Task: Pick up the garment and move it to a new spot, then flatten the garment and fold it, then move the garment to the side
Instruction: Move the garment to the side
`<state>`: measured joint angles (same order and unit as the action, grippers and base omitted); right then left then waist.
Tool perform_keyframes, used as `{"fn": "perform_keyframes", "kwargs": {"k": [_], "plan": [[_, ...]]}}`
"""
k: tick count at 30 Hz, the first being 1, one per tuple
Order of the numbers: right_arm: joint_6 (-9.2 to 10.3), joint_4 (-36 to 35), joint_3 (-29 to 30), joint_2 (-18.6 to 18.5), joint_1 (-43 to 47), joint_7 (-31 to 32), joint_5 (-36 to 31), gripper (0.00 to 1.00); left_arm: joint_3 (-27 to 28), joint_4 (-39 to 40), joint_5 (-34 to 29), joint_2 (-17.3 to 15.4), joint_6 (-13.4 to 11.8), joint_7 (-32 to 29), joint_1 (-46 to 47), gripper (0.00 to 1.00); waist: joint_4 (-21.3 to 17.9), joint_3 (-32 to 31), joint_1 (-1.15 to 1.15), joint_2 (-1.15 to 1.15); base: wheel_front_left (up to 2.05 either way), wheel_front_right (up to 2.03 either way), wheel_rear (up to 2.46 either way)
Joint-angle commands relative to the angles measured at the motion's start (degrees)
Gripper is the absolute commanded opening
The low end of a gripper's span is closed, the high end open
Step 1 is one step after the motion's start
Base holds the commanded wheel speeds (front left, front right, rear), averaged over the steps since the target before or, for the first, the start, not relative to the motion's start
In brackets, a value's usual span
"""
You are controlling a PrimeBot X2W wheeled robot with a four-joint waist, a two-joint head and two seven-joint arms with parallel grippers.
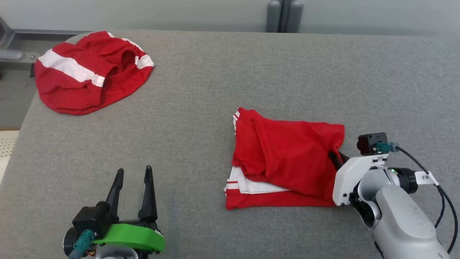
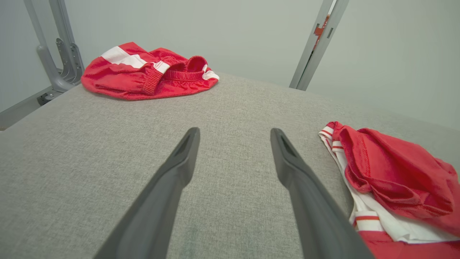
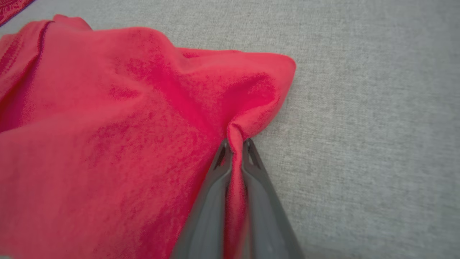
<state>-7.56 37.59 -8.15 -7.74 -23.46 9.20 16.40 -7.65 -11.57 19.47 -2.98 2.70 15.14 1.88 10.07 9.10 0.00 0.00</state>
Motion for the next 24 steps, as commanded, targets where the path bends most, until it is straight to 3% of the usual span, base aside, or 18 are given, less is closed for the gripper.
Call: {"fn": "perform_keyframes", "kwargs": {"k": [1,8,17,24], "plan": [[0.15,0.3,0.2,-1.1,-1.3,-1.2,-0.1,0.0,0.2,0.3,-0.9,0.0,0.1,0.0,1.1,1.0,-2.5,0.9,0.0,0.0,0.0,0.0,0.0],[0.14,-0.3,0.2,-2.5,-5.1,-4.6,-0.7,0.0,0.9,1.7,-2.0,0.0,0.4,0.0,2.0,1.0,-11.0,2.7,0.0,0.0,0.0,0.0,0.0],[0.13,-1.5,4.3,-3.9,-7.1,-7.8,-1.1,0.0,0.0,1.7,-4.1,-1.0,1.0,0.0,4.4,1.0,-23.5,6.1,0.0,0.0,0.0,0.0,0.0],[0.13,-1.5,6.5,-3.1,-7.2,-9.7,-1.0,0.0,-1.2,1.3,-4.8,-2.0,1.3,-0.5,6.4,1.0,-28.2,8.0,0.0,0.0,0.0,0.0,0.0]]}}
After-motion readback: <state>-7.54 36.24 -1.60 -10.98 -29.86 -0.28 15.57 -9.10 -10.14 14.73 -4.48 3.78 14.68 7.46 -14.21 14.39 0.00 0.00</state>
